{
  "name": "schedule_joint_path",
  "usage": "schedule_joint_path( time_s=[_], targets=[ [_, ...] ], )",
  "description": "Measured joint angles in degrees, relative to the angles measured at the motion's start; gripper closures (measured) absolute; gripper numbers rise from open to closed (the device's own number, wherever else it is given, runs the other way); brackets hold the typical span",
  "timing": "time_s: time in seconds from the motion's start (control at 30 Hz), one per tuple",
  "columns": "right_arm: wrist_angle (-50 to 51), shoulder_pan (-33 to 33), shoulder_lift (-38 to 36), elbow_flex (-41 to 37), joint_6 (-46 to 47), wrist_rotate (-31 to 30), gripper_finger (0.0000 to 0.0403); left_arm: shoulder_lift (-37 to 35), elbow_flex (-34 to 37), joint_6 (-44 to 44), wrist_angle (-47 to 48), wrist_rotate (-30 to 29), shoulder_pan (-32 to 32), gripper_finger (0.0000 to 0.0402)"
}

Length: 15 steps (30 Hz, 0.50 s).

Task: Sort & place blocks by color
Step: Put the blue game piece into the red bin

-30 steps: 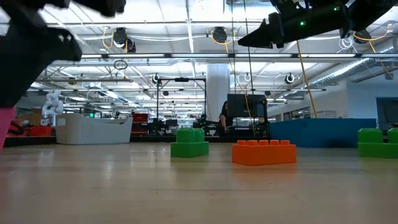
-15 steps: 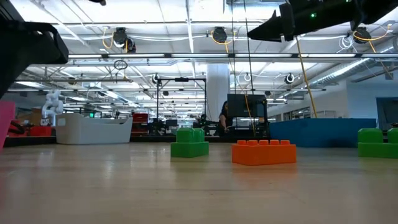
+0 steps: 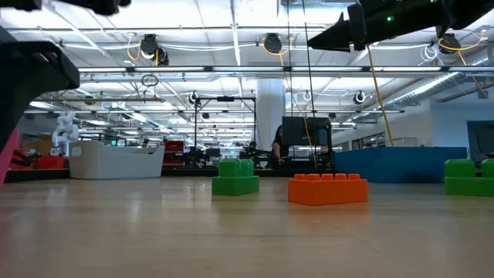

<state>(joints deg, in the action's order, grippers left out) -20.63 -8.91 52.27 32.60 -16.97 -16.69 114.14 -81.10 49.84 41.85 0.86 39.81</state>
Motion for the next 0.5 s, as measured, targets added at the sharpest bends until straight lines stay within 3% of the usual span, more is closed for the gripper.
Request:
schedule_joint_path(
  time_s=[0.5],
  targets=[
    [0.18,-0.01,0.00,0.00,-0.11,-0.02,0.0165,3.92,-0.13,-1.86,1.13,-2.42,1.49,0.0065]
  ],
)
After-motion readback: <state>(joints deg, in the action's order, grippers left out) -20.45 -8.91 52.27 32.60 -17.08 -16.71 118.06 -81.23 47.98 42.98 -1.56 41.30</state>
